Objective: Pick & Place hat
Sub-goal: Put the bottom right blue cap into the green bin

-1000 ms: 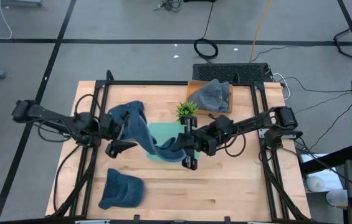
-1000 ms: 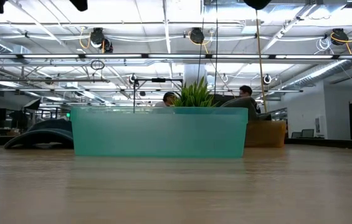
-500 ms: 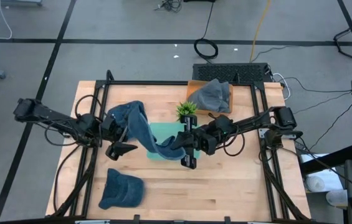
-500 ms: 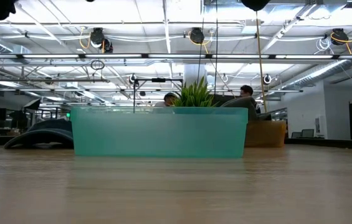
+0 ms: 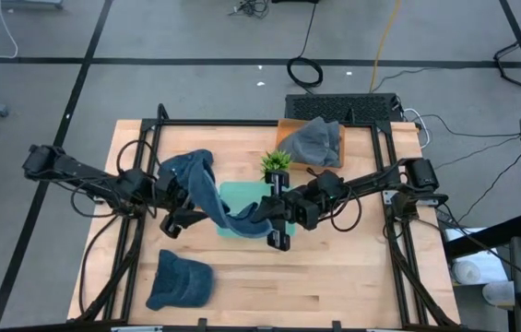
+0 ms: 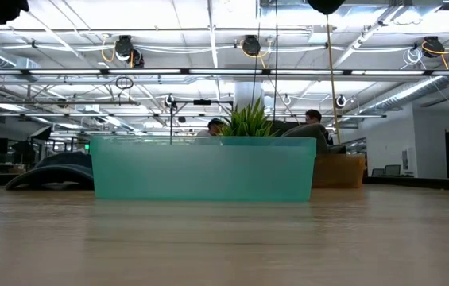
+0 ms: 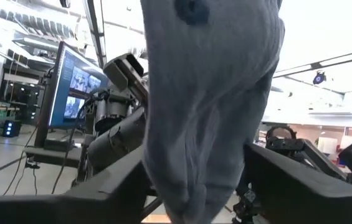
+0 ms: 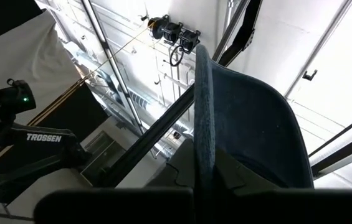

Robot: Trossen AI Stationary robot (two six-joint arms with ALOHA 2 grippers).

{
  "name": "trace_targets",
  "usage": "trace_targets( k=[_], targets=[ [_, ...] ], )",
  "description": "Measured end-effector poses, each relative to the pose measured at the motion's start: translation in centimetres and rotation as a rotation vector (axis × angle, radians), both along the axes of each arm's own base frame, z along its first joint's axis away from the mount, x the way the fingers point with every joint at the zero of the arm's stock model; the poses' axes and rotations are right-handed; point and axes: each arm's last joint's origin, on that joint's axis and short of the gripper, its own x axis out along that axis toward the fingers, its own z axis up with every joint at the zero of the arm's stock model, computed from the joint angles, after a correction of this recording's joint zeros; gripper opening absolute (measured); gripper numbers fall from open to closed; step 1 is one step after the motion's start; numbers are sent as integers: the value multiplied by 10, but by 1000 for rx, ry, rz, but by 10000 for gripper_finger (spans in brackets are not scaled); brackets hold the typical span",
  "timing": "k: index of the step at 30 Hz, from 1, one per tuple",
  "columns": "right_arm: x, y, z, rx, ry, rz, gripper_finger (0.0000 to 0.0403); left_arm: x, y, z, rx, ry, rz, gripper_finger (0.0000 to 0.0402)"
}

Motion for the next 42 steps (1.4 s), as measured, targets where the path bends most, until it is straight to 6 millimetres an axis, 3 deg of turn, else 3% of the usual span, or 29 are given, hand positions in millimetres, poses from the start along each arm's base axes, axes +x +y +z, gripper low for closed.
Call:
trace_targets(
  k=[12, 20, 23, 28, 35, 42],
  targets=[
    [0, 0, 0, -4, -7, -14, 0, -2, 0, 2, -39, -1, -32, 23],
    [4, -5, -1, 65, 11, -190, 31, -9, 1, 9, -88, -27, -68, 17],
    [5, -6, -5, 46, 24, -227, 60, -18, 3, 17, -114, -62, -99, 17],
    [-3, -11, -1, 158, 108, -220, 131, -37, 6, 29, -118, -126, -131, 17],
    [-24, -20, -6, 291, 462, -308, 229, -54, 9, 34, -133, -103, -166, 17],
    [-58, -16, -5, 417, 711, -433, 257, -60, 17, 41, -210, 54, -110, 17]
  ],
)
